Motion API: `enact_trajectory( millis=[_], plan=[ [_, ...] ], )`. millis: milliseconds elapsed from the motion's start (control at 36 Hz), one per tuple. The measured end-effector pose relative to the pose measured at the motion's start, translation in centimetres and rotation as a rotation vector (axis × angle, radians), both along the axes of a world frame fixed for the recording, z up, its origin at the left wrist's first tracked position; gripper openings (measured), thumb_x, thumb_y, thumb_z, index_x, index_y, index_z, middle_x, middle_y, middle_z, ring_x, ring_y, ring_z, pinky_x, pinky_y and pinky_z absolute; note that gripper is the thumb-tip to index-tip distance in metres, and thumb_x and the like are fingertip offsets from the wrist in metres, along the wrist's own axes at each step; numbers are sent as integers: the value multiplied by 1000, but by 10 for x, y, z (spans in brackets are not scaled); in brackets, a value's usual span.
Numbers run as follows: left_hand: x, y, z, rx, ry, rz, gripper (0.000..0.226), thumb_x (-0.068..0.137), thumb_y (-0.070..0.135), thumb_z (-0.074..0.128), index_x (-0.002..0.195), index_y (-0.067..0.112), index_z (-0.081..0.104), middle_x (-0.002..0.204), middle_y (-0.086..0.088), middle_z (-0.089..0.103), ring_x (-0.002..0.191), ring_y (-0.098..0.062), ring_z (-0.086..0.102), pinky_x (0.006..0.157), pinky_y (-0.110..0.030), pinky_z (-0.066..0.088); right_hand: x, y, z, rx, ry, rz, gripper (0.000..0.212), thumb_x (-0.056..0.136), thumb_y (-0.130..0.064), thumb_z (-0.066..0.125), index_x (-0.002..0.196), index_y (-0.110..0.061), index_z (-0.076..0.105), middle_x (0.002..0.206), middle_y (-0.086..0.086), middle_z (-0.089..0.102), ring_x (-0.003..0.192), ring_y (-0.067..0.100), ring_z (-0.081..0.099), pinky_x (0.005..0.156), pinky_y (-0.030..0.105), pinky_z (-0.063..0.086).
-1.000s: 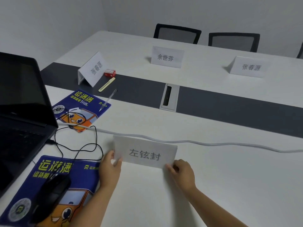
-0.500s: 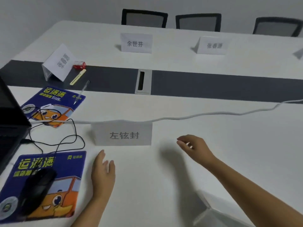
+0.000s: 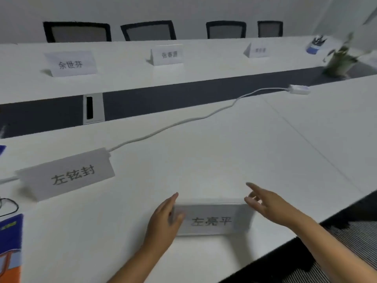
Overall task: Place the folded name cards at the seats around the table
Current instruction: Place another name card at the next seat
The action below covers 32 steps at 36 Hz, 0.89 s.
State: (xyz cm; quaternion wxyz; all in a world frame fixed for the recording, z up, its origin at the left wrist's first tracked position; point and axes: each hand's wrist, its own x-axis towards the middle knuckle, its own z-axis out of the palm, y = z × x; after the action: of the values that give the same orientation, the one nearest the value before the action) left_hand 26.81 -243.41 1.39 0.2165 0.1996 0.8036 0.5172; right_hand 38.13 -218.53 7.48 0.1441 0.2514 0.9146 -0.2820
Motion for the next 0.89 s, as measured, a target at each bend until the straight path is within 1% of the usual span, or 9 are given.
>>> enact_trajectory(
  millis=[111,222,278,333,444,556,611,778,889],
  plan=[
    [1,4,-1,-31,3,47,49,79,9,64,125,16,48,111,20,51,113,-18,53,95,-20,37,12,5,-12,-158,1,-29,103,52,-80,50,128,-10,44,122,-4,51,102,8,53,81,4,41],
    [-4,2,-3,-88,51,100,49,72,10,73,117,16,56,78,61,46,99,5,54,78,10,29,4,9,-20,-237,114,-137,51,77,-27,67,121,-7,51,103,-2,62,91,3,57,72,0,40],
    [-5,1,1,-107,56,136,49,68,12,76,114,12,59,87,50,56,98,9,55,76,13,27,-3,11,-22,-221,154,-155,52,76,-29,68,122,-11,51,104,-3,63,102,11,59,76,6,40],
    [-3,2,6,-125,46,181,45,71,5,72,115,6,58,113,11,64,106,-9,55,81,8,29,-12,13,-22,-175,188,-125,63,70,-48,67,122,-16,52,117,-3,62,104,13,58,73,7,37],
    [6,4,24,-203,86,250,41,76,5,66,116,7,58,120,-11,62,102,-12,50,83,-7,29,-26,14,-22,-132,285,-45,121,34,-97,24,119,-17,55,127,-2,56,108,12,55,82,6,33],
    [16,5,46,-221,181,348,44,77,22,68,118,10,56,118,-7,62,100,-7,54,84,-12,32,-30,17,-17,-82,394,71,107,47,-92,28,111,-13,61,127,7,57,116,14,52,91,20,35],
    [16,9,59,-205,252,374,56,70,42,62,117,12,57,114,1,59,99,2,49,83,-10,32,-34,21,-10,-75,470,72,99,55,-89,27,106,-13,64,121,5,61,109,5,53,81,21,41],
    [-3,50,98,-121,327,402,50,69,29,62,116,15,58,112,12,55,101,11,43,81,11,27,-54,47,31,-140,781,-123,57,60,-57,53,104,-22,61,105,-10,59,91,-3,53,50,3,40],
    [-19,95,116,-61,317,384,41,77,14,67,117,15,58,117,3,60,106,-11,56,96,-22,40,-62,79,45,-262,903,-250,48,61,-51,56,105,-32,54,95,-34,60,79,-17,57,61,0,43]
  ],
)
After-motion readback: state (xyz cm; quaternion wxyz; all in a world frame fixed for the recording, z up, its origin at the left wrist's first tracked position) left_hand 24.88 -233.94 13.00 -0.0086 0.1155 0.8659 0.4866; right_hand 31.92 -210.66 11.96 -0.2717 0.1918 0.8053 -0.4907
